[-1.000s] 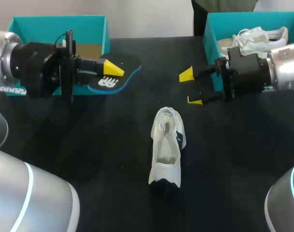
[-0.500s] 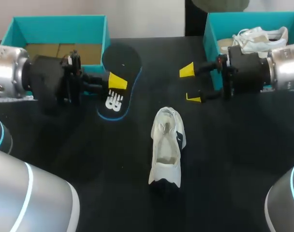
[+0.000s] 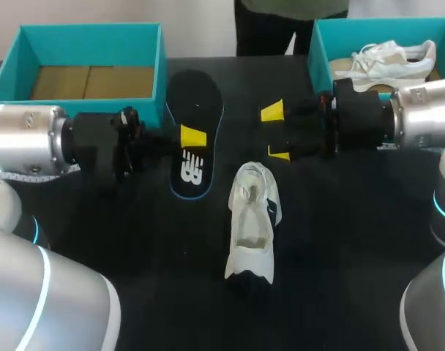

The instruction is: Take the shoe out of the shoebox, open the shoe tongue, remove and reinsert the insole, then place the shoe into the shoebox

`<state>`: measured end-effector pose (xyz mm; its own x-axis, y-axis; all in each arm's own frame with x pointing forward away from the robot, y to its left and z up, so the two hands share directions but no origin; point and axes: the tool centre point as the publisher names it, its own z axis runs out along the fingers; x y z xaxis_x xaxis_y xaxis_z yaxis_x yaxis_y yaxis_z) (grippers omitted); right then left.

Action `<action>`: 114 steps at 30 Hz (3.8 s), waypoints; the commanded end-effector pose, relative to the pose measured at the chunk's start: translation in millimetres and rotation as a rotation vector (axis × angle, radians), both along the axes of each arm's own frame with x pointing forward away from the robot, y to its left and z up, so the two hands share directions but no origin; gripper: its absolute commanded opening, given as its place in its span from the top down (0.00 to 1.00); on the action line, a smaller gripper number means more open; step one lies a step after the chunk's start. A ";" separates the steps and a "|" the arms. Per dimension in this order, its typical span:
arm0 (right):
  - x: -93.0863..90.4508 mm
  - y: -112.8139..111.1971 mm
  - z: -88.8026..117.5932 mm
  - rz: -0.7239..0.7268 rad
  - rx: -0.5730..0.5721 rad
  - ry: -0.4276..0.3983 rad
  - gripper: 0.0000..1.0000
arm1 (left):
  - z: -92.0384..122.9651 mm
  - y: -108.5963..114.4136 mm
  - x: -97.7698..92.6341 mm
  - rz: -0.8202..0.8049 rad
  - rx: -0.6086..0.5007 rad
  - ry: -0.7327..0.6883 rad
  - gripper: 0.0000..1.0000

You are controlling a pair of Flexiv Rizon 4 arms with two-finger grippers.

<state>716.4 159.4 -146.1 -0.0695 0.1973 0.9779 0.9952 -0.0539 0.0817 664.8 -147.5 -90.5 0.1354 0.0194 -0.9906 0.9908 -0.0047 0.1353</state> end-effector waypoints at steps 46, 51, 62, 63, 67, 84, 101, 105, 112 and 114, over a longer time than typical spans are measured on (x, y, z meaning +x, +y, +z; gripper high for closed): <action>13.5 68.3 -4.4 0.018 0.101 -0.022 0.00 | -60.1 -24.4 30.1 0.063 -0.004 -0.013 1.00; 13.1 71.1 -4.6 0.014 0.105 -0.006 0.00 | -59.5 -26.6 29.6 0.059 0.000 -0.026 1.00; 14.7 75.3 -5.8 0.029 0.097 0.009 0.61 | -61.3 -30.9 33.5 0.072 -0.002 -0.015 1.00; 14.7 75.3 -5.8 0.030 0.097 0.009 0.62 | -61.4 -31.5 33.7 0.071 -0.002 -0.014 1.00; 14.6 76.4 -6.6 0.032 0.103 0.014 0.70 | -64.2 -33.6 34.7 0.070 0.001 -0.007 1.00; 13.6 78.6 -3.6 0.032 0.119 0.030 1.00 | -70.0 -34.0 41.0 0.079 0.019 -0.014 1.00; 14.8 80.1 -6.9 0.047 0.129 0.030 1.00 | -73.8 -26.6 37.6 0.077 0.034 0.010 0.00; 14.4 75.5 -12.3 0.037 0.130 0.039 1.00 | -71.5 -9.3 34.8 0.085 0.039 0.021 0.00; 15.1 70.3 -18.7 0.035 0.136 0.041 1.00 | -65.7 20.7 31.7 0.090 0.067 0.031 0.00; 15.6 69.1 -19.7 0.037 0.136 0.041 1.00 | -64.4 26.1 30.5 0.087 0.070 0.034 0.00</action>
